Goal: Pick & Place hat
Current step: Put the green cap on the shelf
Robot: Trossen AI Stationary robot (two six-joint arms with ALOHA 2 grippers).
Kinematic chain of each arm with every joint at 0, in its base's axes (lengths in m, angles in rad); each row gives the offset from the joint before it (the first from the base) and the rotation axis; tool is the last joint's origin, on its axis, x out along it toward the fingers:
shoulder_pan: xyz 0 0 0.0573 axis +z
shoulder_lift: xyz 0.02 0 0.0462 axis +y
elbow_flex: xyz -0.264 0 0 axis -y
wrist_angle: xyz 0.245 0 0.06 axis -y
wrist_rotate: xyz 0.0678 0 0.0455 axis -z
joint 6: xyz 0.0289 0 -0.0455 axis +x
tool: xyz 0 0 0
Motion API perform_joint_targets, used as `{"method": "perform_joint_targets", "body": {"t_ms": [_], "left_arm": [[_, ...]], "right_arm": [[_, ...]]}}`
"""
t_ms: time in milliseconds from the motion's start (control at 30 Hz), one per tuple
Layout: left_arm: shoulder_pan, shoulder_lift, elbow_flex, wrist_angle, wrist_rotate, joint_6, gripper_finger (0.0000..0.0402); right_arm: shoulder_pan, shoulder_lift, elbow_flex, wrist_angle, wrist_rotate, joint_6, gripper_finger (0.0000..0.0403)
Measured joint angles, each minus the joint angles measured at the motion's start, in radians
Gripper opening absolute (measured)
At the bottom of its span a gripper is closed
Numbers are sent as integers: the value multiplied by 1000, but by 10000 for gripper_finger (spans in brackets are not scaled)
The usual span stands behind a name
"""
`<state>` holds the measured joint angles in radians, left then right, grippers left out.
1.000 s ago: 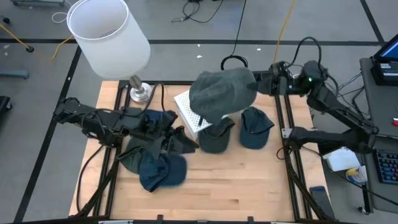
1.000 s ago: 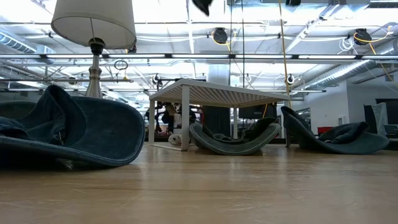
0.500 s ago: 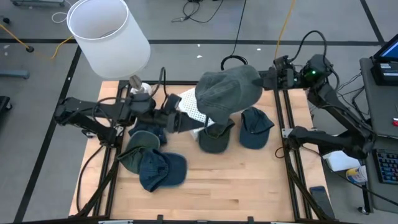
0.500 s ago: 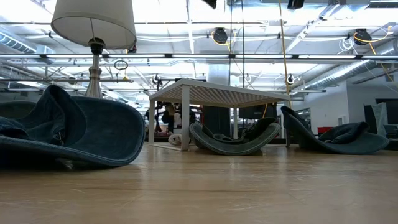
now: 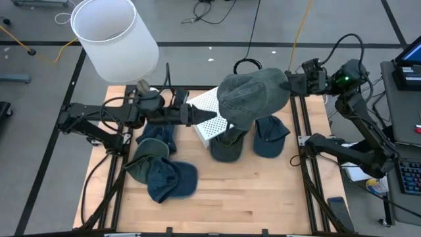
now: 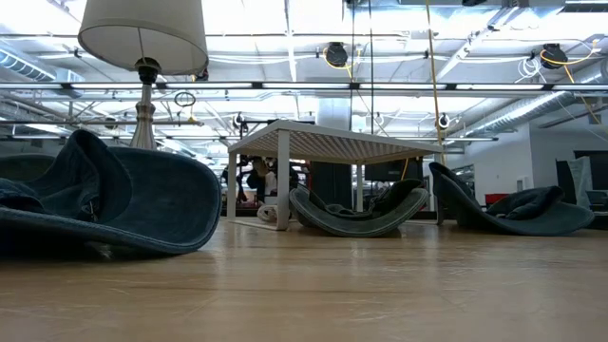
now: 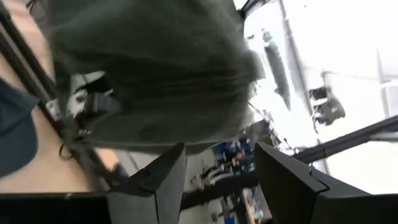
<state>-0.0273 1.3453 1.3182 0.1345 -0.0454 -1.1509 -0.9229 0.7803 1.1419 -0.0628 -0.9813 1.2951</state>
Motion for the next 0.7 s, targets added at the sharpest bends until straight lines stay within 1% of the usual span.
{"method": "perform_joint_targets", "body": {"t_ms": [167,367,500,700], "left_arm": [[0,11,0,-4,-52,-3,205],[0,9,0,8,-143,-10,209],[0,9,0,43,-150,15,209],[-7,46,0,56,-185,11,209]], "right_arm": [[-1,5,0,-45,8,-42,3],[2,7,0,-68,8,-64,3],[2,9,0,-107,8,-88,3],[23,8,0,-102,10,-96,3]]}}
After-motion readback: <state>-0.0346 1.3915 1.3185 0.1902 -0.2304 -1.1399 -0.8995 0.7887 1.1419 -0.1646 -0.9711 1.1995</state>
